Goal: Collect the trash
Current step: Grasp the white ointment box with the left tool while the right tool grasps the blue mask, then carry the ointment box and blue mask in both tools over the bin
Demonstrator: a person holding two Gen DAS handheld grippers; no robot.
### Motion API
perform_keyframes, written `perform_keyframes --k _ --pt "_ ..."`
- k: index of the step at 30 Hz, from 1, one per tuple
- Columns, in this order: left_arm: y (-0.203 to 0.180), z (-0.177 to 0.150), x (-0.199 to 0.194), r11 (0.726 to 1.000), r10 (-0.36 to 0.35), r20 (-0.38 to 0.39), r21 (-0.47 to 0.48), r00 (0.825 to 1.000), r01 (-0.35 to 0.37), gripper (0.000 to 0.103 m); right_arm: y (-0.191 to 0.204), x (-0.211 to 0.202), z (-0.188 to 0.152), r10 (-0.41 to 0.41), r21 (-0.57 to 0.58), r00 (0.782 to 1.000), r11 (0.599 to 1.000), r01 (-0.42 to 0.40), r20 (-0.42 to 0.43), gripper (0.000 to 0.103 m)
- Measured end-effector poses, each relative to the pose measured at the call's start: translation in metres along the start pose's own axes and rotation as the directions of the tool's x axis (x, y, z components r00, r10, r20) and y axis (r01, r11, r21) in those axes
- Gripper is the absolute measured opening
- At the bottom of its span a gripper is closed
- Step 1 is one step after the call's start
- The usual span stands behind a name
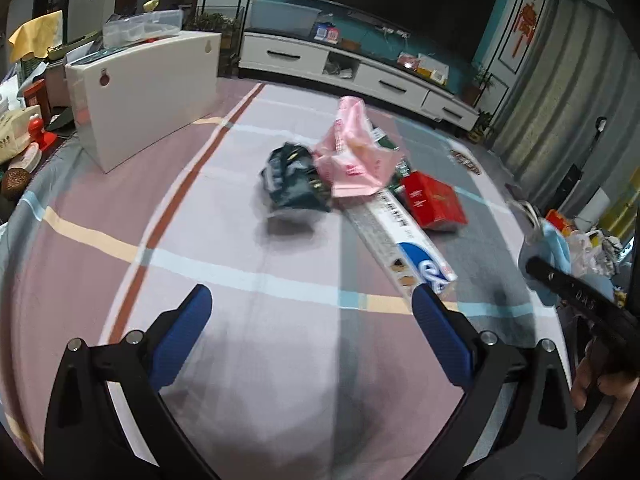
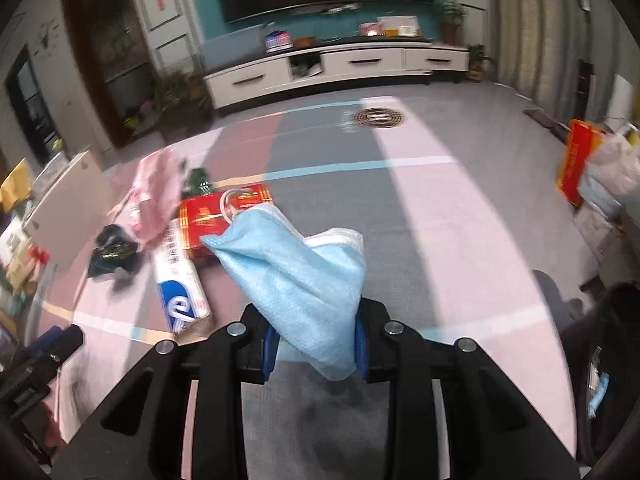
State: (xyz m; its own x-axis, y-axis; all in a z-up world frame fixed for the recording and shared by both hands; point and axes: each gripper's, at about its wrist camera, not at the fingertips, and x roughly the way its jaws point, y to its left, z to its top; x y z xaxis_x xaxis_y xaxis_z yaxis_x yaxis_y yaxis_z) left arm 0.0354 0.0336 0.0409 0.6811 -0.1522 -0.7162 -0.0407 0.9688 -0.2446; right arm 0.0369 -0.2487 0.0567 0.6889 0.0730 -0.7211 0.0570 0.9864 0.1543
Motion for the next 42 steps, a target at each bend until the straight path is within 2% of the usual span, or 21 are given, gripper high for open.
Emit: perform_keyframes --k 4,8,15,20,26,30,33,37,42 --pt "-0.02 0.005 -0.001 1.0 0.025 0.024 0.011 0.999 -0.026 0.1 -0.023 -0.007 0.006 -0.004 0.06 1.0 0.998 0.002 0.024 0.031" --pt "-0.044 0.017 0.014 1.0 -0.019 -0.02 -0.011 1.0 0.019 0.1 -0.034 -0.009 0.006 0.007 0.086 1.0 0.996 -0.01 0.029 0.031" --pt "-0.09 0.04 0.068 0.996 0.087 -0.098 -0.02 0.991 -0.089 0.099 -0.054 -0.018 0.012 0.023 0.134 0.999 0.991 -0.029 0.044 0.031" --pt "-0.1 0.049 0.098 0.99 0.127 -0.14 -0.039 0.982 -0.134 0.086 -0.067 -0.023 0.014 0.037 0.165 0.997 0.985 -0.047 0.063 0.031" --pt "-0.096 0.044 0.119 0.986 0.137 -0.206 -0.064 0.969 -0.153 0.074 -0.079 -0.029 0.014 0.046 0.204 0.996 0.977 -0.06 0.076 0.031" --pt "-0.101 0.038 0.119 0.98 0.194 -0.174 -0.012 0.966 -0.199 0.055 -0.082 -0.03 0.013 0.054 0.217 0.995 0.974 -0.07 0.08 0.031" --pt "-0.1 0.033 0.113 0.981 0.19 -0.15 -0.007 0.97 -0.193 0.044 -0.082 -0.032 0.012 0.058 0.221 0.995 0.972 -0.075 0.082 0.031" --pt "-0.103 0.015 0.096 0.978 0.208 -0.12 0.002 0.971 -0.209 0.041 -0.084 -0.034 0.013 0.064 0.21 0.995 0.974 -0.08 0.08 0.031" --pt "-0.119 -0.009 0.047 0.986 0.165 -0.038 0.024 0.986 -0.164 0.041 -0.092 -0.034 0.013 0.061 0.226 0.996 0.971 -0.074 0.063 0.031"
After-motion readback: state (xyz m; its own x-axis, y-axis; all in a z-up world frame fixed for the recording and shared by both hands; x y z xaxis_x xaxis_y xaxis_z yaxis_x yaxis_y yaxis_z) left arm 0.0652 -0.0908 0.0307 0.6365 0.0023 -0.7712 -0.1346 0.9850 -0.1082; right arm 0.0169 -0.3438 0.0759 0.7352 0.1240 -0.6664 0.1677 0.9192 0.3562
